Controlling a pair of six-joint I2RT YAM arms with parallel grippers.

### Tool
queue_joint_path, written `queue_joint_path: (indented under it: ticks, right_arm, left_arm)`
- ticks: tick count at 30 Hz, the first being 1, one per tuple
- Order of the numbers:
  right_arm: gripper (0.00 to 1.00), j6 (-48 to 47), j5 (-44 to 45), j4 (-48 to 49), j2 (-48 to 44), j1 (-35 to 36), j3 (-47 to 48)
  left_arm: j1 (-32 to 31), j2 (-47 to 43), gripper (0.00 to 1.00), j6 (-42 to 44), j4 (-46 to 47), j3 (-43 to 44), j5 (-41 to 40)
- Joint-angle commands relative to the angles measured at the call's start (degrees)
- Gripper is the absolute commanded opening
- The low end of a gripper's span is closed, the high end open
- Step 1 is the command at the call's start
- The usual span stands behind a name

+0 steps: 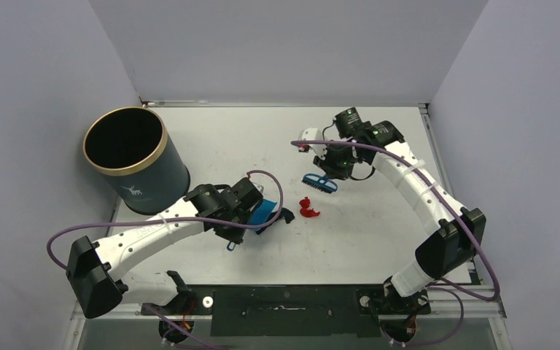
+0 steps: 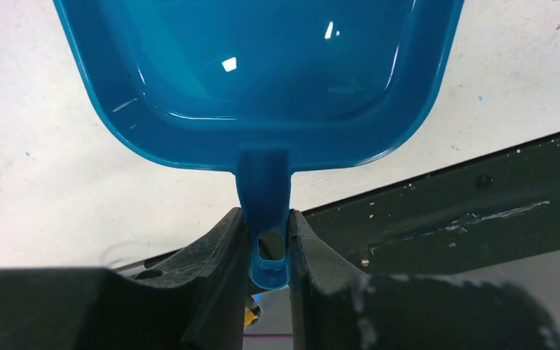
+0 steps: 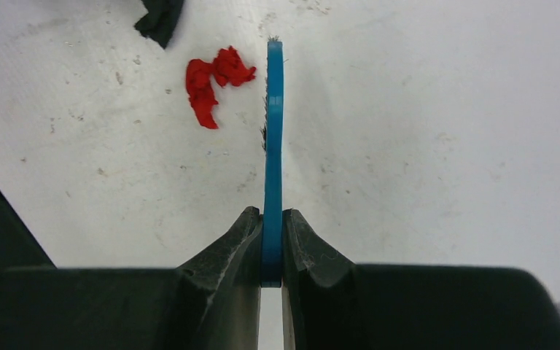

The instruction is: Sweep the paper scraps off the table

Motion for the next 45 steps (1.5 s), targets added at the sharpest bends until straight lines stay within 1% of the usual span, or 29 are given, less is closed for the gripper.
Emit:
queue_joint_path:
  ticks: [1, 5, 8, 11, 15, 18, 21, 26, 30, 35, 38, 45]
  right_arm:
    - [0.05, 1.43, 2.92, -1.08, -3.10, -3.42, 2.36]
    - [0.05, 6.87, 7.13, 2.71, -2.53, -4.63, 1.02]
    - [0.05, 12.57, 9.66, 4.05, -0.27, -4.68, 2.87]
    - [0.05, 18.20, 11.16, 4.75, 2.47, -4.65, 5.25]
    - [0.05, 20.44, 13.82, 7.69, 4.60, -4.74, 4.12]
    - [0.05, 21.83, 13.01, 8.23, 6.60, -4.59, 2.56]
    - [0.05, 23.60, 13.57, 10.31, 7.97, -2.71, 0.30]
    - [0.05, 26.81, 14.25, 10.60, 10.84, 1.69, -0.92]
    - [0.05, 29.74, 15.08, 11.77, 11.88, 5.53, -2.88]
    - [0.05, 33.42, 10.66, 12.08, 13.65, 8.71, -4.33]
    - [0.05, 34.35, 7.75, 12.85, 14.50, 9.55, -5.18]
    - [0.05, 35.66, -4.92, 12.87, 16.63, 9.73, -5.55]
  left_arm:
    - [-1.30, -2.89, 0.00, -3.18, -2.84, 2.31, 1.39]
    - [-3.55, -3.11, 0.00, -2.46, -1.49, 0.91, 5.92]
    - [-4.49, -0.90, 0.00, -1.15, -1.90, -0.94, 8.96]
    - [-5.12, 1.82, 0.00, -1.94, -3.11, -3.01, 9.38]
    - [-5.69, 4.53, 0.00, -2.55, -4.49, -4.62, 10.43]
    - [-5.78, 5.03, 0.00, -2.89, -4.56, -5.29, 10.44]
    - [-5.86, 6.04, 0.00, -2.36, -4.75, -5.81, 12.74]
    - [-6.01, 8.32, 0.00, -0.96, -5.58, -6.14, 13.87]
    - [-6.48, 7.91, 0.00, -0.61, -7.60, -4.78, 13.69]
    - [-6.59, 11.50, 0.00, 1.06, -5.88, -4.88, 15.10]
    - [-6.57, 15.01, 0.00, 1.06, -4.88, -3.55, 12.72]
    - [-6.60, 21.91, 0.00, 3.97, -2.38, 2.60, 11.21]
